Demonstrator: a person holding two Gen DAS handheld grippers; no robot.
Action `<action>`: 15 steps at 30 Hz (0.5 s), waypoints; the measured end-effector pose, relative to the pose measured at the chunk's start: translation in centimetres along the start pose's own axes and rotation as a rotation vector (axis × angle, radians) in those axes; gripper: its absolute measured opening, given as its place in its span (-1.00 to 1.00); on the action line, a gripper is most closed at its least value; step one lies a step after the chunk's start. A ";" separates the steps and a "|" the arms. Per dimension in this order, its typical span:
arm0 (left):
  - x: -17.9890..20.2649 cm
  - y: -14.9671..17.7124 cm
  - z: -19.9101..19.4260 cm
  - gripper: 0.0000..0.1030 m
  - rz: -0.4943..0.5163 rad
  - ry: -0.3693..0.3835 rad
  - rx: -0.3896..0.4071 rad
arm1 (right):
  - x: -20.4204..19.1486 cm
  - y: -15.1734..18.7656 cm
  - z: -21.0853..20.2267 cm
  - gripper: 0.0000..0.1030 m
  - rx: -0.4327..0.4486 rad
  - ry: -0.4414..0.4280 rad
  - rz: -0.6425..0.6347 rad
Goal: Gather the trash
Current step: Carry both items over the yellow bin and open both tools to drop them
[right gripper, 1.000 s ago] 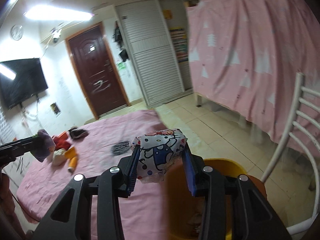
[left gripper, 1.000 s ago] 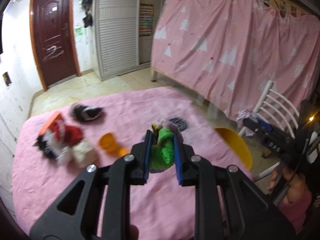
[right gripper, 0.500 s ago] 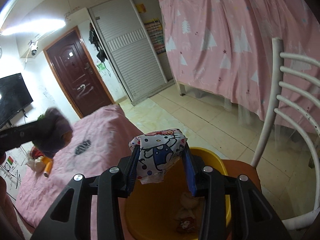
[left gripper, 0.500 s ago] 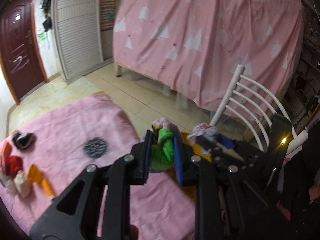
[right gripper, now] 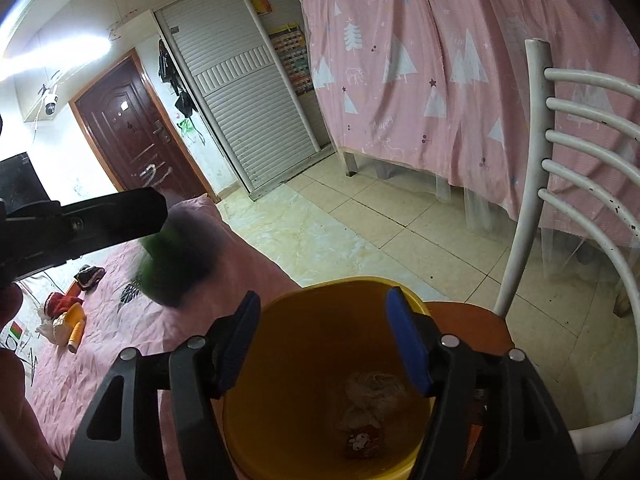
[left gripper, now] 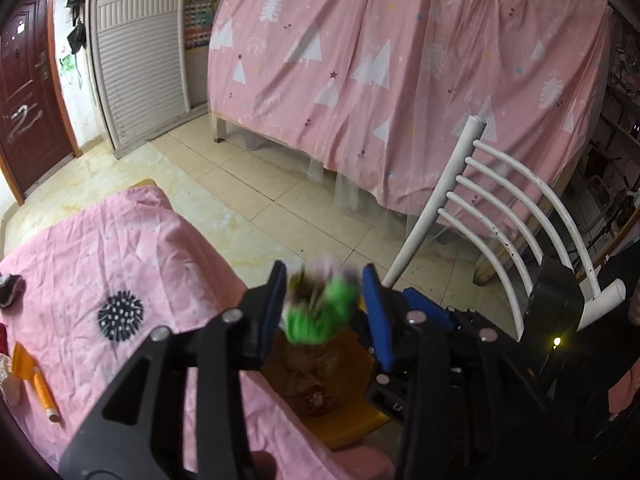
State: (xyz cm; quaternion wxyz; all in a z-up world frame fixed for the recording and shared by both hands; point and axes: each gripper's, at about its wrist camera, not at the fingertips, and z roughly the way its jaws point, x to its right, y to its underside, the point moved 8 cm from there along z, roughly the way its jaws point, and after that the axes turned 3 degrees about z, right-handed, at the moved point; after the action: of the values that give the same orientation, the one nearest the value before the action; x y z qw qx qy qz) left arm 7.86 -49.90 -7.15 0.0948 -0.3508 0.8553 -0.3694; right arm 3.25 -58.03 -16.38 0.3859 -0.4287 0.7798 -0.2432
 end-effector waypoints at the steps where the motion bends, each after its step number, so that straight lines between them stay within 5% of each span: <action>1: 0.0 -0.1 -0.1 -0.07 -0.003 -0.001 0.006 | 0.0 0.0 0.0 0.16 -0.001 0.000 0.001; 3: -0.3 -0.2 -0.5 0.09 -0.013 -0.009 0.022 | 0.2 0.0 0.0 0.17 0.000 0.007 -0.002; 15: -2.8 -0.5 -4.9 0.18 -0.063 -0.028 0.093 | -2.0 -0.8 -1.7 0.20 0.050 -0.001 -0.032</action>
State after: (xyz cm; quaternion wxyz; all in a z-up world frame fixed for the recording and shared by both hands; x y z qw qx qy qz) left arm 8.13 -45.54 -3.62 0.1111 -0.3777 0.8244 -0.4066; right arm 2.92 -56.69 -14.01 0.3928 -0.4317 0.7663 -0.2685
